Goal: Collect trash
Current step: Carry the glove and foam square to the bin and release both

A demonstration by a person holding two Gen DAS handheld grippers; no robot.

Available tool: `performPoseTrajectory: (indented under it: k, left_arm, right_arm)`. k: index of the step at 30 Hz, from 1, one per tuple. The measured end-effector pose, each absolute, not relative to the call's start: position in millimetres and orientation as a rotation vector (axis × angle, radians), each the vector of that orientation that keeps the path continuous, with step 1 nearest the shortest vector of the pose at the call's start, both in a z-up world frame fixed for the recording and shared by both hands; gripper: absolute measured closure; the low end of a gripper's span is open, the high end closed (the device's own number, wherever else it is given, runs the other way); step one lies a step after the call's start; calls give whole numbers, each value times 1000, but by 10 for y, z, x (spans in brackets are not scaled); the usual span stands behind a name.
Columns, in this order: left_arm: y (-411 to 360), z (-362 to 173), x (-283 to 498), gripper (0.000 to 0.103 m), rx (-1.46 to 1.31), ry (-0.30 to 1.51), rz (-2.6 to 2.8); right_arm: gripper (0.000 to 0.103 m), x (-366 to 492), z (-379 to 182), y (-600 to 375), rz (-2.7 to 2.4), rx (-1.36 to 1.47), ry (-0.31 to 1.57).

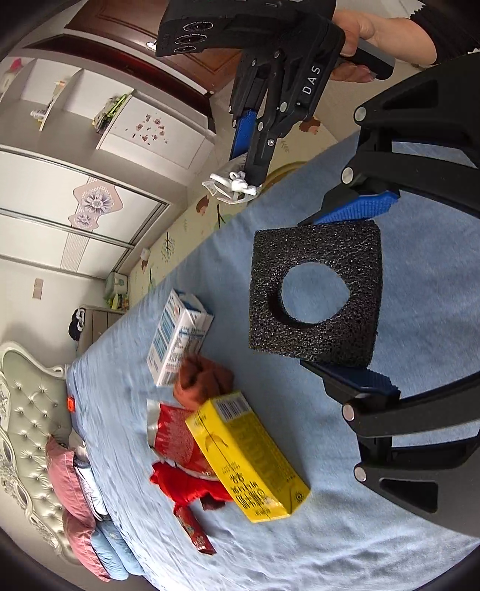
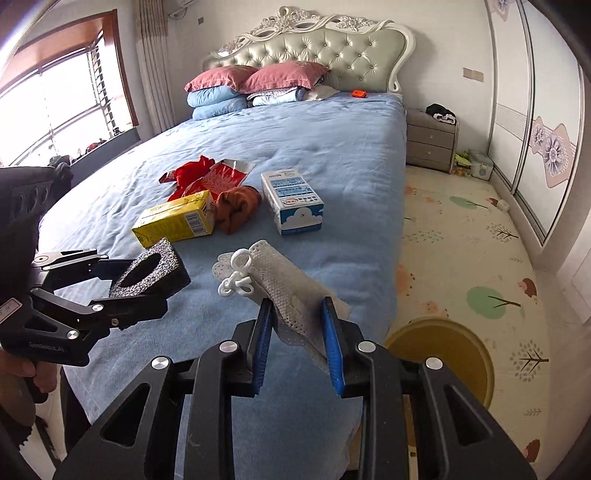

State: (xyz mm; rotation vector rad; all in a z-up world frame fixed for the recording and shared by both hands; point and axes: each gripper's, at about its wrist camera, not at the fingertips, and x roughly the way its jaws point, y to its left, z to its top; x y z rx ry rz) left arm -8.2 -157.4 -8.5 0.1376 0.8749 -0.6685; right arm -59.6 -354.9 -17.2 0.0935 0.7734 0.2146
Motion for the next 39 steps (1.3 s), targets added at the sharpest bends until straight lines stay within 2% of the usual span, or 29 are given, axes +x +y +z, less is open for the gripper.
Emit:
performPoseTrajectory:
  k: [9,22,35,36,38,39]
  left_arm:
    - [-2447,-154,-239,37,217,887,-799]
    - [-3518,-522,-275,37,343,978,-905]
    - [-4117,-804,179,37,315,1066,-861]
    - [-4171,-811,217,36,310,1066,-851]
    - [-4269,-848,327,32,299,1087,-845]
    - [-4302,-872,368,19,294,1101,-840]
  right_arm:
    - [76,-1027,-196,-4291,47,130,765]
    - [76,-1385,-561,-5126,-92,221,816]
    - [76,-1123,-1189,-5568,-115,326,907]
    - [74,-1076,-1246,-5579,-118,325,918]
    - [63,-988,-1340,-5581,-125,302,938]
    - [46,-952,-1380,-5574,-143,285,950]
